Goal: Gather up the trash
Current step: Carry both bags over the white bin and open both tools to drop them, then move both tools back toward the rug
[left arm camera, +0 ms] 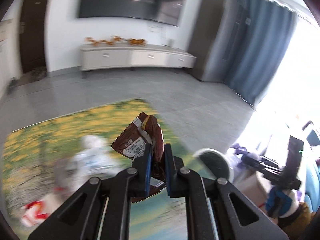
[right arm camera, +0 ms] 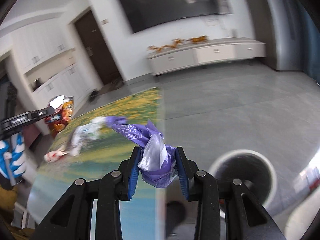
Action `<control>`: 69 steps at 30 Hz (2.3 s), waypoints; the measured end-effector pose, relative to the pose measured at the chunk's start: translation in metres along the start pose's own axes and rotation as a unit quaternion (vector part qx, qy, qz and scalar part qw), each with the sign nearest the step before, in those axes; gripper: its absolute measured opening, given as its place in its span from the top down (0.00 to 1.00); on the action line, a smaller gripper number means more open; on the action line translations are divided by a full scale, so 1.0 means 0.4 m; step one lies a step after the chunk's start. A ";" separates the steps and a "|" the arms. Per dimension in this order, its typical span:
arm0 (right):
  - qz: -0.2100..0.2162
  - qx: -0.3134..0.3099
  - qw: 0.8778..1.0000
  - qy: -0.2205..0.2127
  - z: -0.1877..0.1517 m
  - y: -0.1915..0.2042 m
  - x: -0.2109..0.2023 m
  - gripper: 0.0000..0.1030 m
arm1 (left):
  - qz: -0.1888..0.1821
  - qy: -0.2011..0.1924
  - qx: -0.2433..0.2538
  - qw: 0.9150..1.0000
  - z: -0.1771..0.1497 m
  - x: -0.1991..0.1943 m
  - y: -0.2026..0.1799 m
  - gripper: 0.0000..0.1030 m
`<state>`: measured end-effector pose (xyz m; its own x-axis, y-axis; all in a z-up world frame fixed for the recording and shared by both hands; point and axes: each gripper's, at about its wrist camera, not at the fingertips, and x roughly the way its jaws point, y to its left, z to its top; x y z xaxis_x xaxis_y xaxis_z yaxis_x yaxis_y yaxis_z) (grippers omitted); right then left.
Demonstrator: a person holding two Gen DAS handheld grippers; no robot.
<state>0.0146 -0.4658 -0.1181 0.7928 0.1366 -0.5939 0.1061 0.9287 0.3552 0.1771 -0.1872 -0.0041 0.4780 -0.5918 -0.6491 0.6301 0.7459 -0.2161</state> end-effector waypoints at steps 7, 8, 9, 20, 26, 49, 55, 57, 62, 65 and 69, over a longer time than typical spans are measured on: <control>-0.080 0.051 0.995 0.016 -0.017 -0.180 -0.007 0.68 | -0.095 0.050 0.049 0.993 0.039 0.212 -0.283 0.90; -0.089 0.055 0.994 0.020 -0.017 -0.200 -0.001 0.68 | -0.106 0.058 0.052 0.991 0.039 0.241 -0.317 0.90; -0.095 0.058 0.993 0.023 -0.019 -0.220 0.003 0.68 | -0.115 0.067 0.056 0.989 0.037 0.274 -0.351 0.90; -0.142 0.080 0.985 0.052 -0.021 -0.359 0.098 0.66 | -0.154 0.129 0.051 0.978 0.037 0.551 -0.540 0.87; -0.161 0.099 0.980 0.061 -0.036 -0.406 0.123 0.44 | -0.149 0.153 0.043 0.976 0.021 0.632 -0.550 0.63; -0.156 0.092 0.983 0.009 -0.034 -0.320 0.010 0.39 | -0.135 0.109 0.029 0.984 0.038 0.425 -0.386 0.63; -0.136 0.086 0.987 0.025 -0.041 -0.299 0.046 0.39 | -0.102 0.090 0.009 0.991 0.018 0.343 -0.300 0.63; -0.131 0.084 0.987 0.030 -0.045 -0.291 0.054 0.39 | -0.089 0.082 0.003 0.993 0.005 0.315 -0.273 0.63; -0.124 0.081 0.988 0.041 -0.054 -0.275 0.064 0.39 | -0.063 0.063 -0.008 0.996 -0.039 0.234 -0.204 0.63; -0.123 0.079 0.988 0.043 -0.053 -0.259 0.062 0.39 | -0.050 0.052 -0.010 0.997 -0.067 0.181 -0.158 0.63; -0.123 0.068 0.989 0.045 -0.045 -0.224 0.060 0.39 | -0.036 0.033 -0.032 0.998 -0.102 0.102 -0.091 0.63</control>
<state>0.0133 -0.5394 -0.1773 0.6767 -0.0527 -0.7344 0.3738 0.8839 0.2810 0.1489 -0.2260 -0.0525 0.3906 -0.6244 -0.6764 0.6200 0.7216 -0.3081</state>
